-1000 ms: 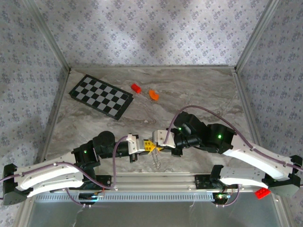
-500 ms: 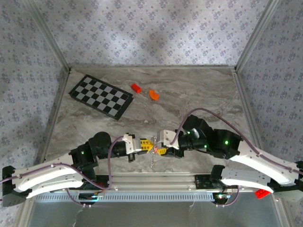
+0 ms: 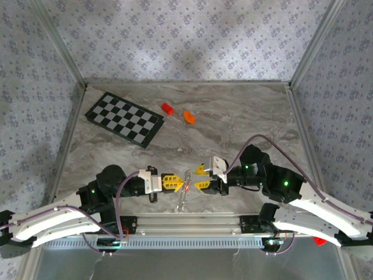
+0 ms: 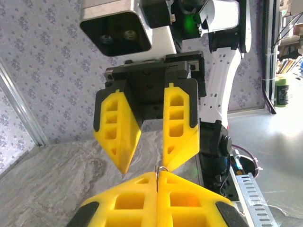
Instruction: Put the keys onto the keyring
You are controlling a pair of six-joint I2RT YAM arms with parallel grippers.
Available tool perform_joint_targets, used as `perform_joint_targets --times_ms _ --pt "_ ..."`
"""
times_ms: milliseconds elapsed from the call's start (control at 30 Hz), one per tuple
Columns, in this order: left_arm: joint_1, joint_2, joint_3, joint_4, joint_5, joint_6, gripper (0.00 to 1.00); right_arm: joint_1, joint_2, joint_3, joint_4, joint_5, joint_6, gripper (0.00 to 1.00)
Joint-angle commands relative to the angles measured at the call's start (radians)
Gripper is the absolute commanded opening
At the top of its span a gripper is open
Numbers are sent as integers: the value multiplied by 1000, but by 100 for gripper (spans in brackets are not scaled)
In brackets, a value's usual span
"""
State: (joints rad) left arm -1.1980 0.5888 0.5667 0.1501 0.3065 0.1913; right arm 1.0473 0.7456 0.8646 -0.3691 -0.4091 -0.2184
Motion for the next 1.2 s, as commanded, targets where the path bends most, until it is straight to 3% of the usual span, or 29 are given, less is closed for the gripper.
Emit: perform_joint_targets --times_ms 0,100,200,667,1033,1167 --pt "0 -16 7 58 36 10 0 -10 -24 -26 115 -87 69 39" --pt "1 -16 9 54 32 11 0 -22 -31 -41 175 -124 113 38" --pt "0 -18 6 55 27 12 0 -32 -23 -54 214 -148 147 28" --pt "0 -15 3 47 11 26 0 -35 23 -53 209 -212 174 11" --pt "1 -11 2 54 2 28 0 -35 21 -70 199 -223 192 4" --pt "1 -11 5 49 -2 30 0 -35 1 -68 173 -201 192 10"
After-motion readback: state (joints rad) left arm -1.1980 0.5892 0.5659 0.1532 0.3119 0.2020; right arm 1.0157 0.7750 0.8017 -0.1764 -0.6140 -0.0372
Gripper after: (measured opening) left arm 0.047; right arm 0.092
